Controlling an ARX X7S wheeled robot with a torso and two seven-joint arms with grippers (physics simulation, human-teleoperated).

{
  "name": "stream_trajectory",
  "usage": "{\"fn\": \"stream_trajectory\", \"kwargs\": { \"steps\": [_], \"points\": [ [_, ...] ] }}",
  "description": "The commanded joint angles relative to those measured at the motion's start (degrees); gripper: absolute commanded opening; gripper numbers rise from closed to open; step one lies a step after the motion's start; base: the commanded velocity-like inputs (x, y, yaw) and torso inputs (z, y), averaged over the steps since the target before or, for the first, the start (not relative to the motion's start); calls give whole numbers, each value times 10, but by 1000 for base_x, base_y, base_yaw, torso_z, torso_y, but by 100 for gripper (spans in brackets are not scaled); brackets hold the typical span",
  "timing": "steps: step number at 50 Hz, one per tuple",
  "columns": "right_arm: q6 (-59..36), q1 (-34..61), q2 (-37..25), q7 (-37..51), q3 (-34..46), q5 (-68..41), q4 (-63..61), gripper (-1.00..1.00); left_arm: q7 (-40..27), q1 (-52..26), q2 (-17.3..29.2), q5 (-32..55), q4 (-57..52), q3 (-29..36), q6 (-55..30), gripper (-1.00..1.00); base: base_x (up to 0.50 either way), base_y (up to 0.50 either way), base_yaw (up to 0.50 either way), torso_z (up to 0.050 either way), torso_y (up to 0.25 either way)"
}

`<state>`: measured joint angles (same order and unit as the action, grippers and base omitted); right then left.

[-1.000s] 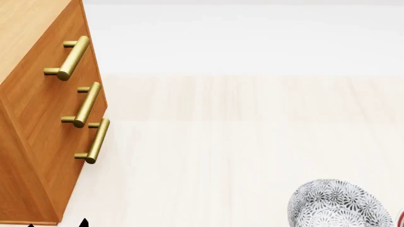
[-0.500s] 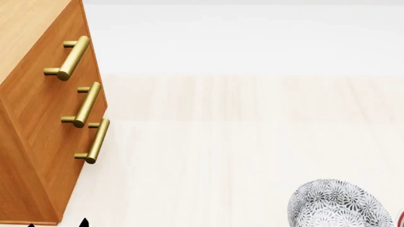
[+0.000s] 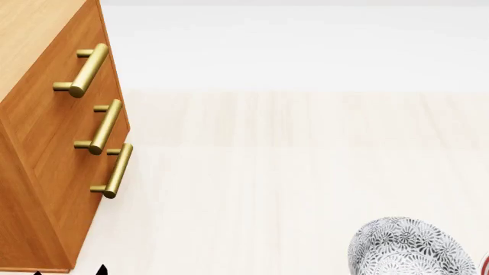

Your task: Put the bowl on top of the cabinet.

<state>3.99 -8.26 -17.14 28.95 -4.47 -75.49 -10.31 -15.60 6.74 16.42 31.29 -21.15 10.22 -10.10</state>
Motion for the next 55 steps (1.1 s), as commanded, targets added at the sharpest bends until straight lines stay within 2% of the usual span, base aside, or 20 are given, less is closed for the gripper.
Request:
{"fn": "stream_trajectory", "kwargs": {
  "steps": [1,41,55],
  "points": [
    [-5,12,-4,3,5,-1,13,100,-2,0,2,-1,-1,3,2,100,0,0,0,0,0],
    [-38,88,-12,4,31,-9,115,100,-6,-4,7,2,6,12,6,100,0,0,0,0,0],
    [-37,86,-13,6,33,-5,110,100,-9,-4,10,4,4,14,7,100,0,0,0,0,0]
  ]
}}
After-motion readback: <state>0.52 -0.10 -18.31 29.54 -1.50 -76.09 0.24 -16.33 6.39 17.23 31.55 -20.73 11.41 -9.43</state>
